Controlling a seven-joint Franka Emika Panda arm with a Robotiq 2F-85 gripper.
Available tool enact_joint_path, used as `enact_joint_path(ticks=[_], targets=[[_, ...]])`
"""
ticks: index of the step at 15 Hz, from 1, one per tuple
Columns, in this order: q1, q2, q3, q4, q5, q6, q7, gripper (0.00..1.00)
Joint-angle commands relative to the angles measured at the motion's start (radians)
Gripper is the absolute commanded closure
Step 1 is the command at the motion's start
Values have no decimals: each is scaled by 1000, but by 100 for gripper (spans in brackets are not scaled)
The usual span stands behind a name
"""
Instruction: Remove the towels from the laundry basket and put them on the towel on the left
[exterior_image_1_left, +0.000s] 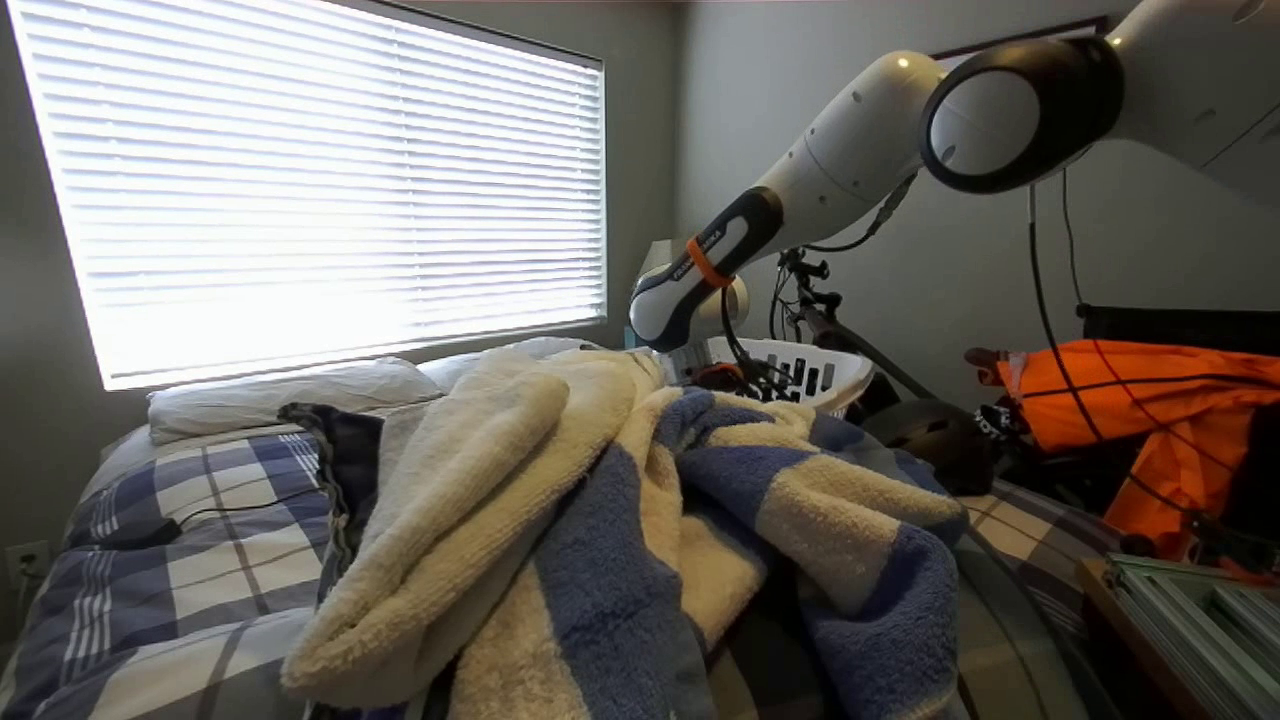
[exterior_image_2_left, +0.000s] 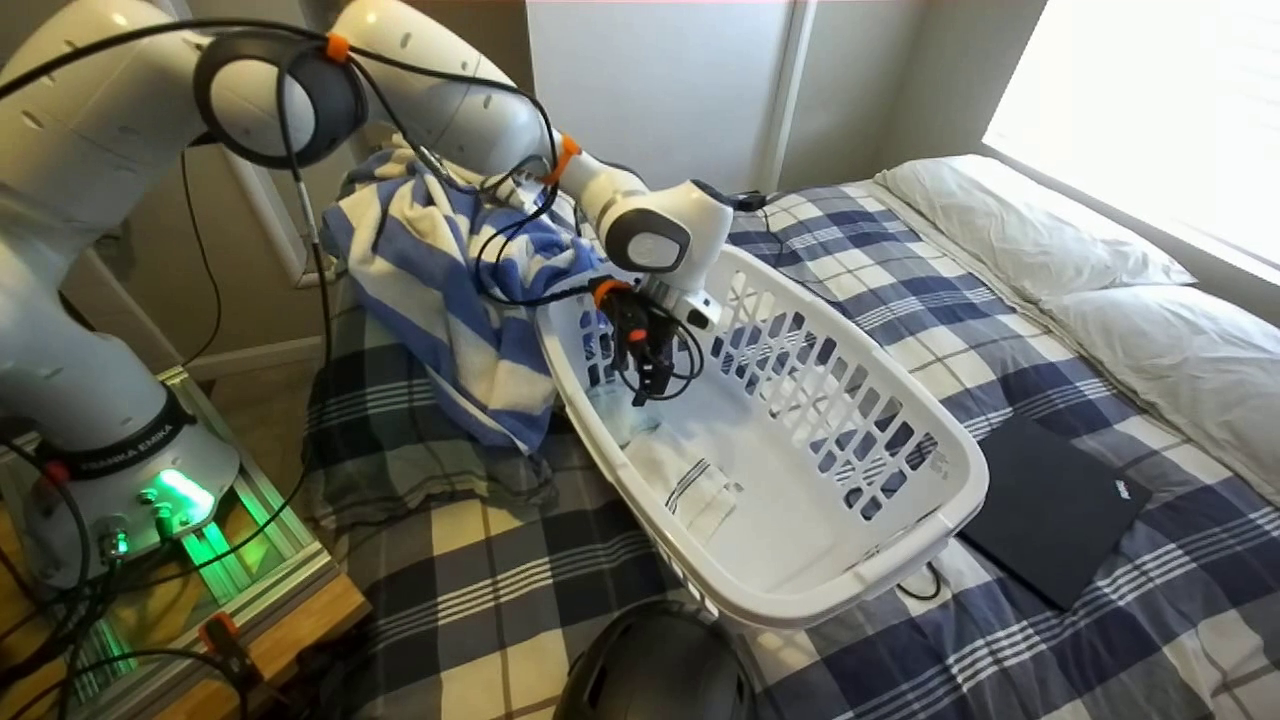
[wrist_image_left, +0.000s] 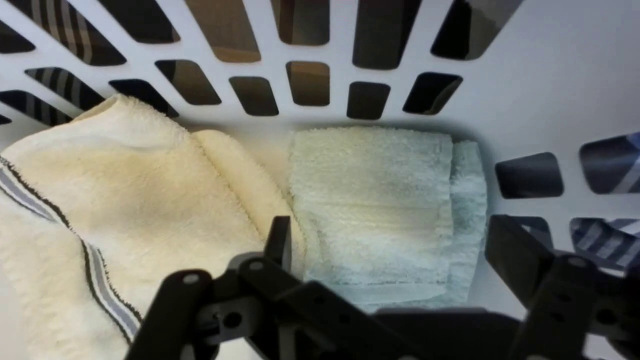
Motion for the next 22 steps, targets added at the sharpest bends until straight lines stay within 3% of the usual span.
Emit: enact_joint_path(ticks=[1,8,16,17,19,22], targets=[[-38,140,23,193,-7,-130,44,0],[-72,277,80,385,40,-204,88,0],[-76,387,75,529,19,-221,147,1],[-77,397,75,541,18,-232,151,25],[-78,413,75,563,16,-253,159,30],[-83,431,75,600,17,-291,176,52]])
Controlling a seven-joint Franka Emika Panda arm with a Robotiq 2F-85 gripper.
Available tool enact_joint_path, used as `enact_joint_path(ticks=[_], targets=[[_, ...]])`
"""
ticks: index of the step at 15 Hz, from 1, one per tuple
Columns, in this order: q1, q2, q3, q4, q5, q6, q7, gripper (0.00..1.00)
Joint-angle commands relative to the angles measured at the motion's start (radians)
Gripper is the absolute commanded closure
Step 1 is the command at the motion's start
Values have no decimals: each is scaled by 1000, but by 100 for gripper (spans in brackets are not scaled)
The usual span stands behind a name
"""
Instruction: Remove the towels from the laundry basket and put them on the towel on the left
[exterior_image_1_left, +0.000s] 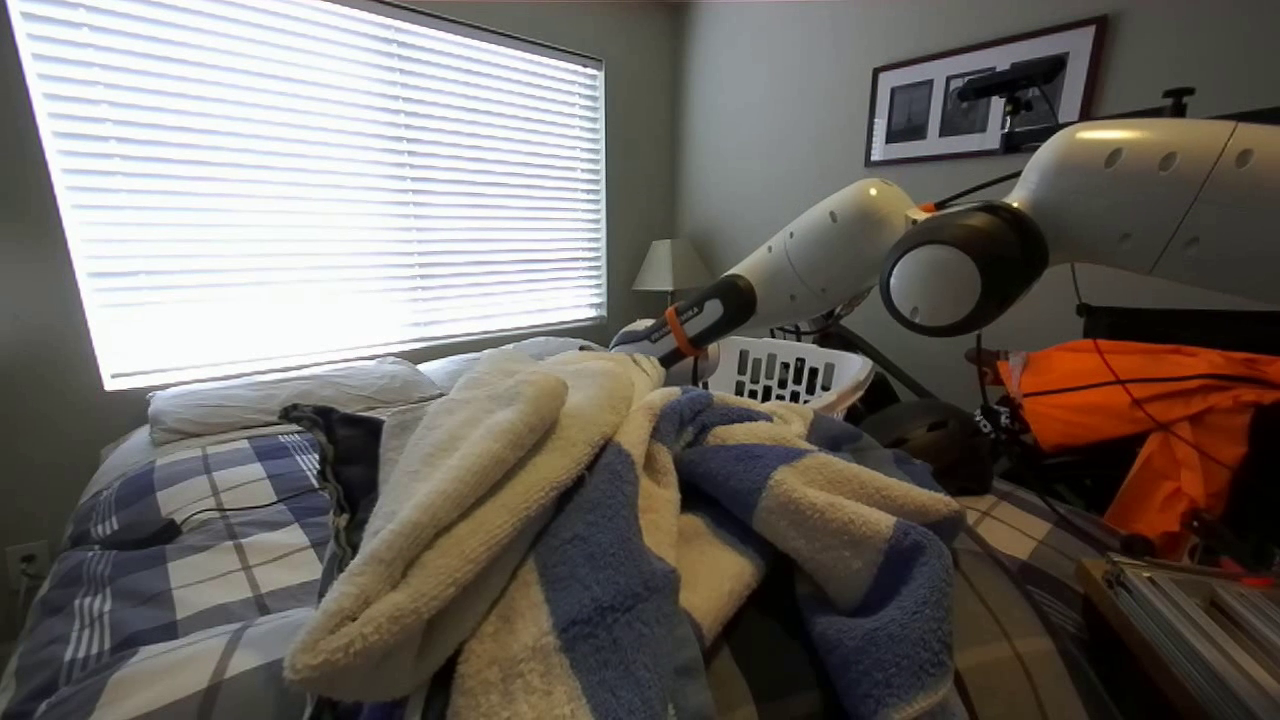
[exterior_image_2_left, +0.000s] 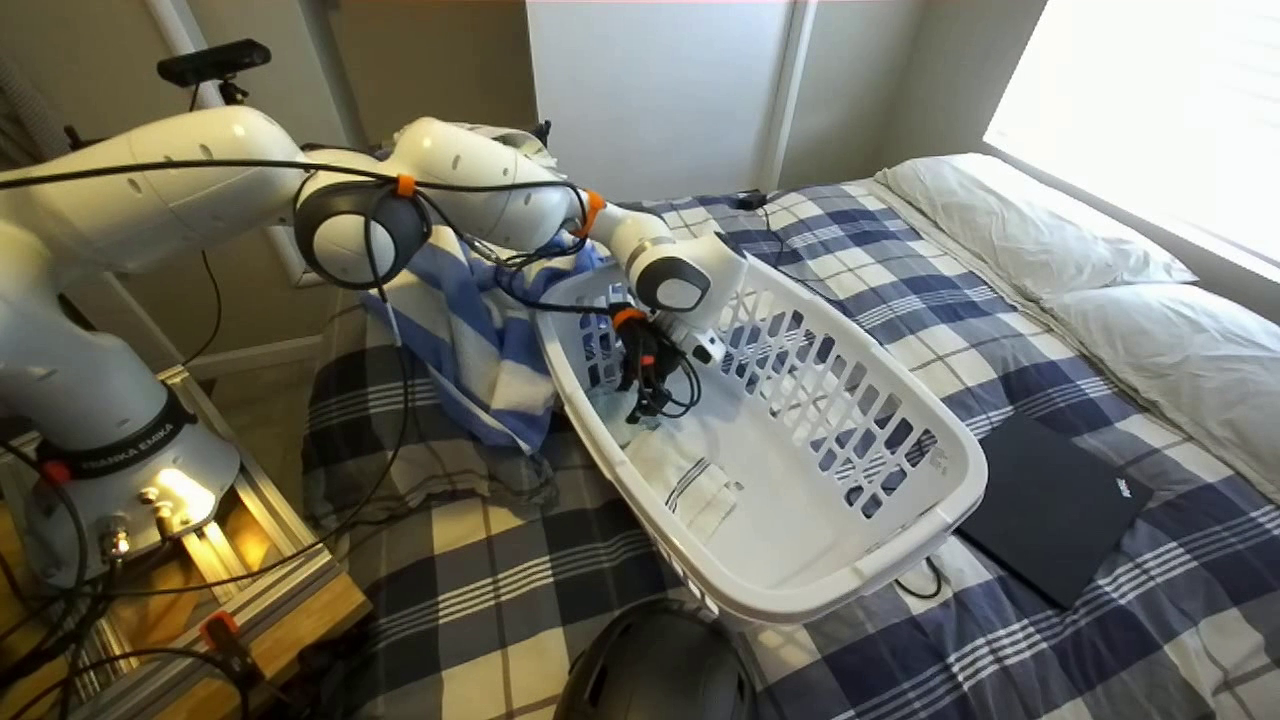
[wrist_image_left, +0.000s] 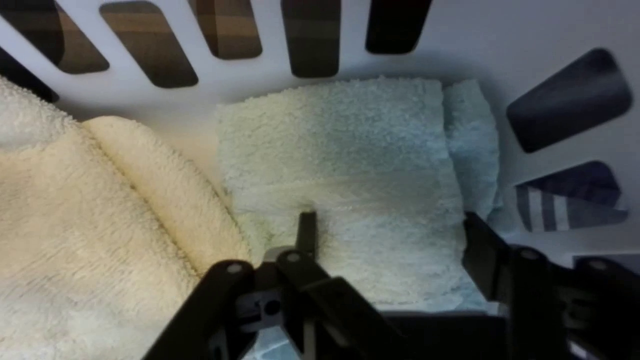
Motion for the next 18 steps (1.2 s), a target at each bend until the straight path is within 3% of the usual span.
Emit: enact_joint_path(ticks=[1,7,18], targets=[[-22,61,9,112,2,-67,36,58],[-44,11,8,127,16,-110,16,98],[-51,-261,40,11,19,-5,-144,99]])
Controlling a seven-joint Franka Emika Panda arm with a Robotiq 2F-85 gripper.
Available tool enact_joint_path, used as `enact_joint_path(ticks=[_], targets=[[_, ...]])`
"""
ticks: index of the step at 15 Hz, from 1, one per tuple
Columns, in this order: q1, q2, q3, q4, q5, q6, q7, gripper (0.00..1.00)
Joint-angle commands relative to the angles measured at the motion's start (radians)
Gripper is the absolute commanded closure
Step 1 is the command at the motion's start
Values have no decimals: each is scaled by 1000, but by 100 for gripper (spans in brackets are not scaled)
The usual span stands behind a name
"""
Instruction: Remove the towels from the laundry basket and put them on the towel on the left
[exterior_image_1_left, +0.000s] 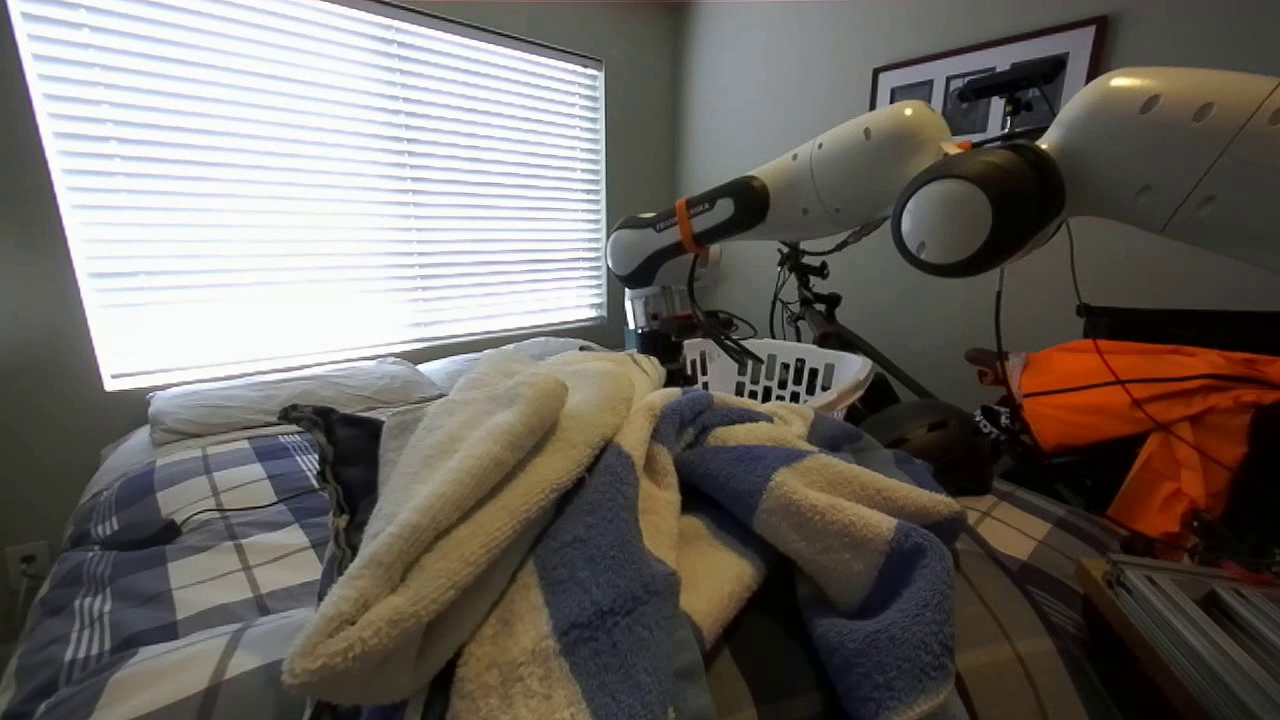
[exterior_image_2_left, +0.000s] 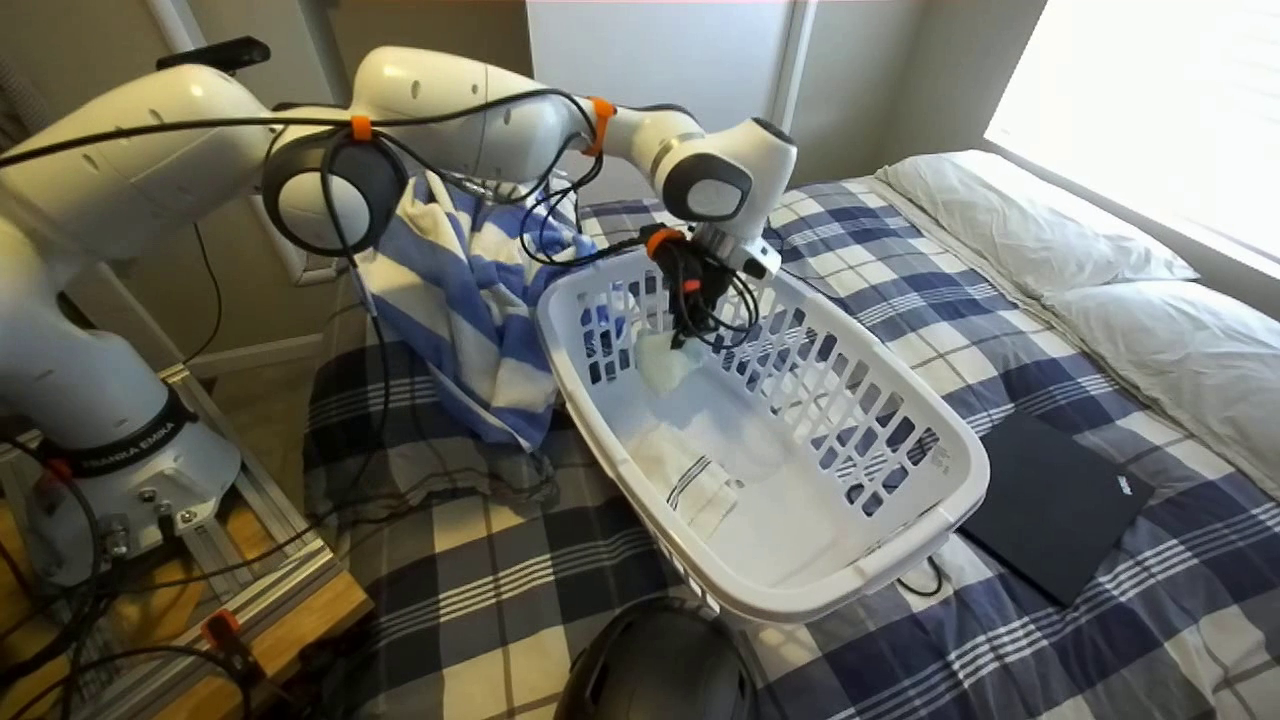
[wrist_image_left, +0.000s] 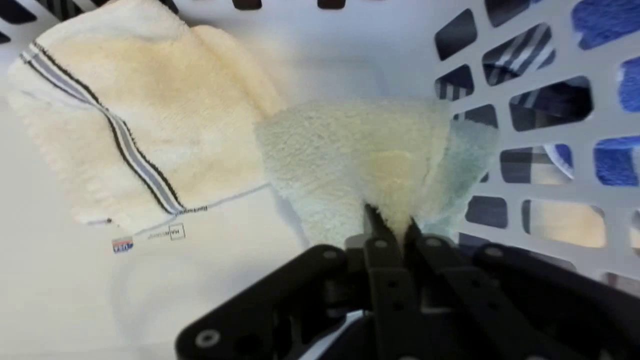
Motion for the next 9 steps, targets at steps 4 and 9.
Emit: enact_joint_path(ticks=[4,9], targets=[[1,-258,41,-249,6,54,-188,99],[2,-412,47,-444,-25,29,-422,99]])
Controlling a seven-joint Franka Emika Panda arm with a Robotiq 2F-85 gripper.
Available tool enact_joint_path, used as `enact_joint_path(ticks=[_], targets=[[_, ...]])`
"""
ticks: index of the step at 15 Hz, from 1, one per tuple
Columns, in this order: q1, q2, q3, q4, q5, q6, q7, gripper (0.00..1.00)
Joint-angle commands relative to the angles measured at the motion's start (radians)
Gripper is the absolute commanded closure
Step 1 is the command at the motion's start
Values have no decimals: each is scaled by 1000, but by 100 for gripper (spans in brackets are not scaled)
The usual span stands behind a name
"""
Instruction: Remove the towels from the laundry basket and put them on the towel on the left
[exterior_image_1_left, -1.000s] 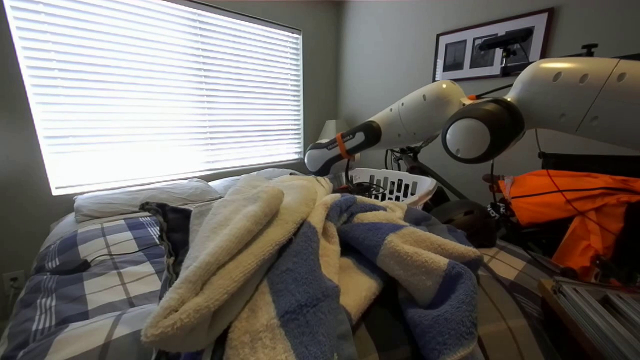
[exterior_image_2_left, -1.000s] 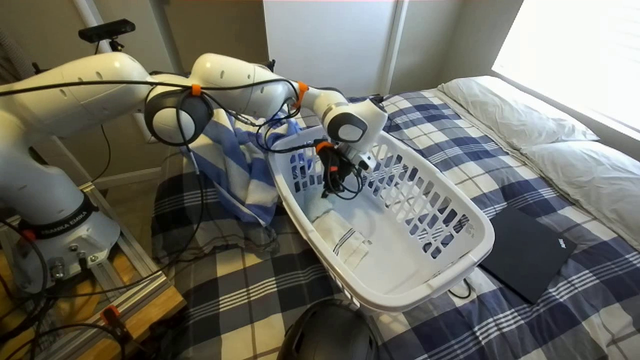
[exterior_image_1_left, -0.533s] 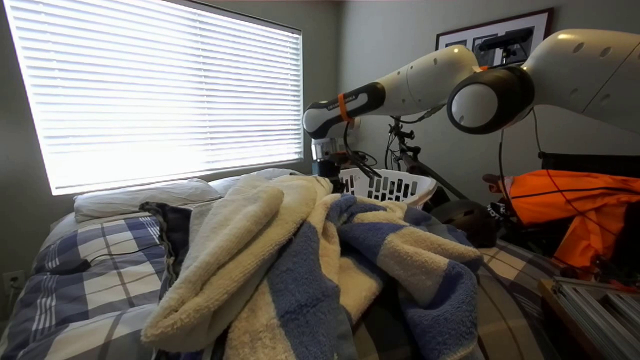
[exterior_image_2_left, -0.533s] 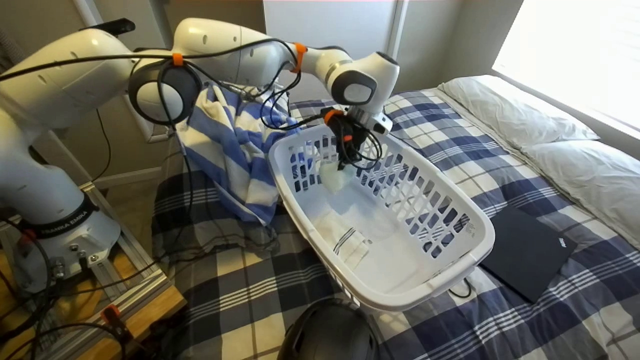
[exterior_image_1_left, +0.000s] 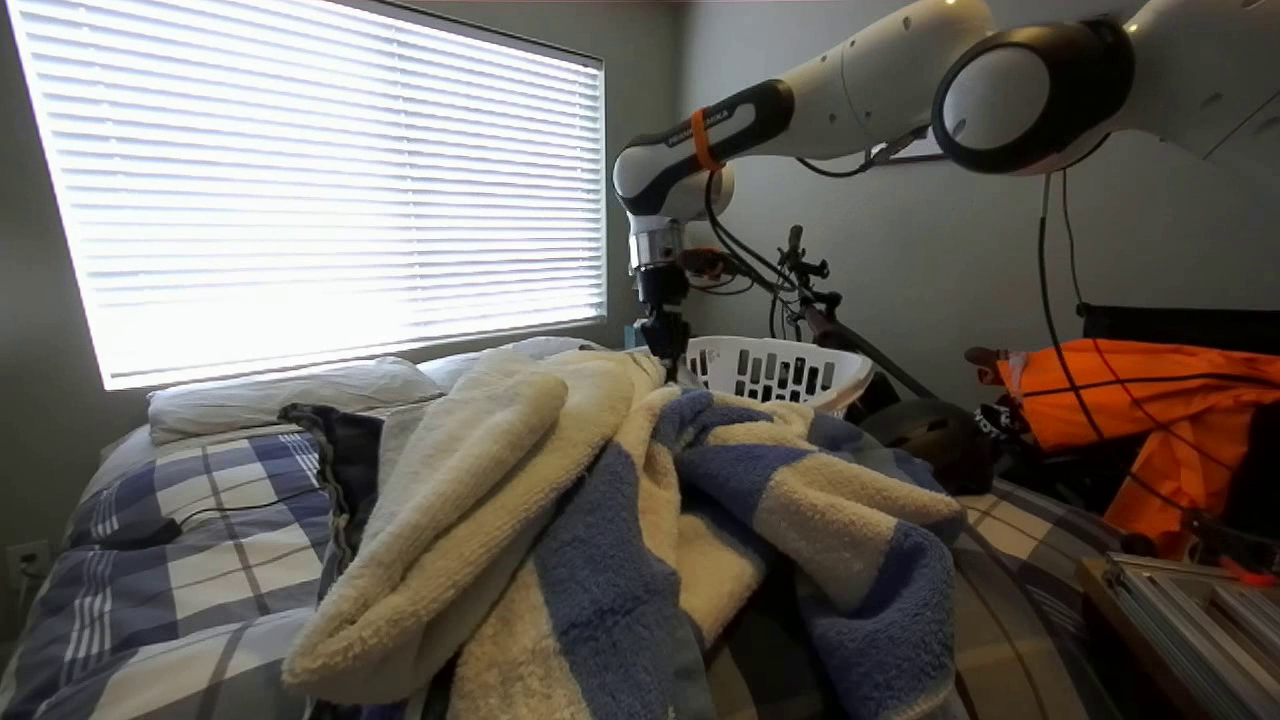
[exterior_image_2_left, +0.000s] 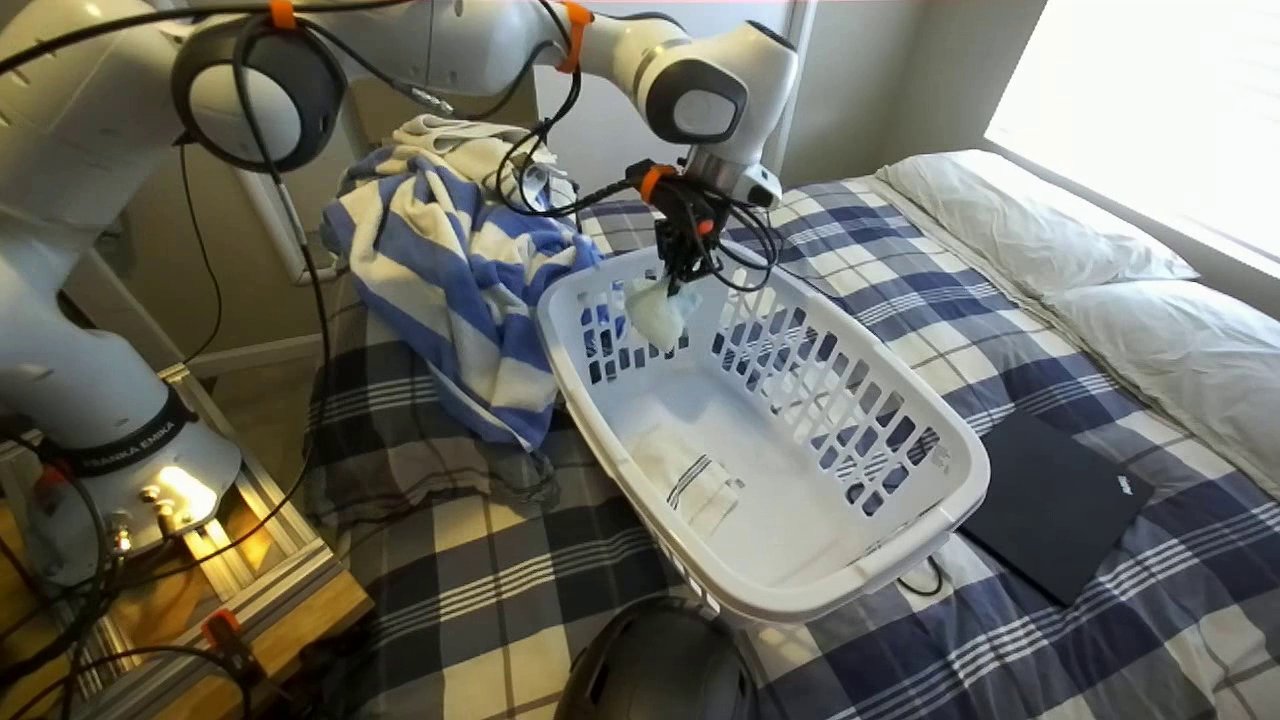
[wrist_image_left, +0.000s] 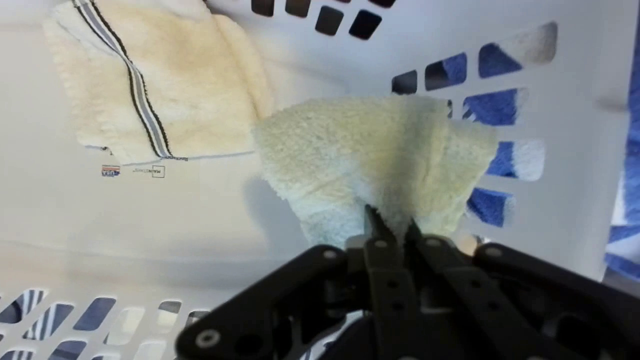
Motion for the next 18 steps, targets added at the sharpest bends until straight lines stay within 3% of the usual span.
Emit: enact_joint_path(ticks=[1,4,5,6,14,15,18], targets=[[-1,-168,14,-240,-28,26,-200,99],[-5,-258,17,-365,-35,36,-368,99],[0,-148,3,-208,-13,1,-273,99],[-1,-164,2,-227,-12,2,-285,94],[0,-155,2,-223,-12,2,-283,94],[15,-175,1,-243,-28,16,-281,99],[80,-304,-4,-366,-93,131,-297,99]])
